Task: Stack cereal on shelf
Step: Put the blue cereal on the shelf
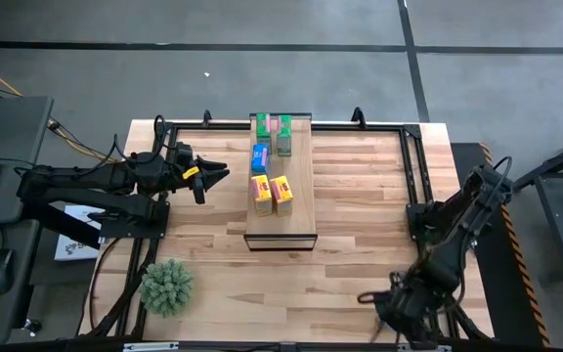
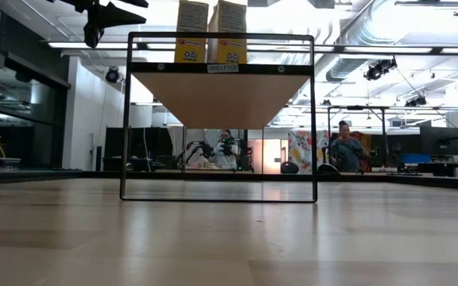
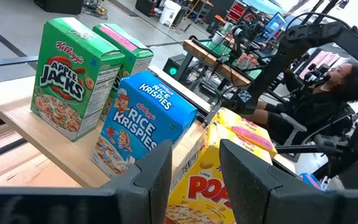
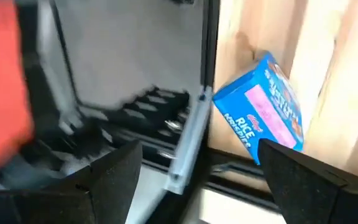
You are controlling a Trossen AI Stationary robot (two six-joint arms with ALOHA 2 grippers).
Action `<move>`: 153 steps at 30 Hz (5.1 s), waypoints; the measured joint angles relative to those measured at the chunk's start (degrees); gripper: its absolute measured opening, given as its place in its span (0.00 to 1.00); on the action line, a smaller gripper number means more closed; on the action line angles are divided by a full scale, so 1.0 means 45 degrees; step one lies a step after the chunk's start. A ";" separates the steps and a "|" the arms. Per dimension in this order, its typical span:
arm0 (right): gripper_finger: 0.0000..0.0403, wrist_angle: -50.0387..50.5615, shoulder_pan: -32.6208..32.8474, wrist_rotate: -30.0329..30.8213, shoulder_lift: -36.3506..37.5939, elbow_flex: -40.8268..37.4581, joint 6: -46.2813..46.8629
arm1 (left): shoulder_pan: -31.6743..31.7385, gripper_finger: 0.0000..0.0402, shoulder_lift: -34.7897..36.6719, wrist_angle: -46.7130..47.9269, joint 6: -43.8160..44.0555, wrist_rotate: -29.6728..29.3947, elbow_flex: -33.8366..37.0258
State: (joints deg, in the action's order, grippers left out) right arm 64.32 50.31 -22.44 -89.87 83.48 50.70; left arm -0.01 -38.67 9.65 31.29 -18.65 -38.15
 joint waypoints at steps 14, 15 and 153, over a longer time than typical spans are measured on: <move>0.77 0.0752 0.1038 0.2296 -0.1226 -0.0005 -0.3263 | 0.0000 0.32 0.0003 -0.0004 0.0039 -0.0030 0.0000; 0.77 0.0747 0.1230 0.2338 -0.1296 -0.0005 -0.3383 | 0.0000 0.32 0.0002 0.0000 0.0034 -0.0034 0.0000; 0.37 0.4526 -1.3980 0.6518 -0.2303 0.8469 -0.8334 | -0.0005 0.32 0.0000 -0.0014 0.0079 -0.0282 0.0005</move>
State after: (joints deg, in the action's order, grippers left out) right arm 84.69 -12.60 6.90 -100.23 121.59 13.20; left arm -0.03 -38.68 9.59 31.65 -19.92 -38.13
